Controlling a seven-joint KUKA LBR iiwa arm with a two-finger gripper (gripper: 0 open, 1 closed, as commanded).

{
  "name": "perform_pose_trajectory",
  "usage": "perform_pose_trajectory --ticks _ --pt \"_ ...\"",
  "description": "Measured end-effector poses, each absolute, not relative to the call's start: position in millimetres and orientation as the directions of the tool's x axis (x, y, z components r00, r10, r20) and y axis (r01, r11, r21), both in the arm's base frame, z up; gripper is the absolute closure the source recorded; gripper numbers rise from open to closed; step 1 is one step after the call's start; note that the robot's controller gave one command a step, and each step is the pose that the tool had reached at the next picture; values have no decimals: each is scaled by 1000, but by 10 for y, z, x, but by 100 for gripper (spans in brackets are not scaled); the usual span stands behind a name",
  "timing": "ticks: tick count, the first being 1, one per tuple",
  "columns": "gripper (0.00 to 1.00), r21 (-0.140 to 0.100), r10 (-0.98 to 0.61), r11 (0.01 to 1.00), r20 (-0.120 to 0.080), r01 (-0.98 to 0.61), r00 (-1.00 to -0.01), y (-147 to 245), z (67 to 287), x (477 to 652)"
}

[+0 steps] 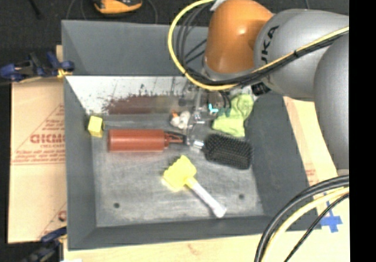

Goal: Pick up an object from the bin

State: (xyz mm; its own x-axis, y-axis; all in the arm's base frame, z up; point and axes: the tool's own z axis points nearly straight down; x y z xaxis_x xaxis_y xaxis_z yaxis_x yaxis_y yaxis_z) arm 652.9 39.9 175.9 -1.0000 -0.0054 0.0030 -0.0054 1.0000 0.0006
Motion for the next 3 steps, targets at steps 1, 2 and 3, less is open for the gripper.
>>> perform_pose_trajectory --ticks 1,2,3 --pt "0 1 -5 1000 -5 -5 -1000 400 1808 6547" --pt "0 0 -14 1000 -13 -14 -1000 434 1328 6545" --pt "100 2 -162 987 -7 -162 -987 432 751 6350"
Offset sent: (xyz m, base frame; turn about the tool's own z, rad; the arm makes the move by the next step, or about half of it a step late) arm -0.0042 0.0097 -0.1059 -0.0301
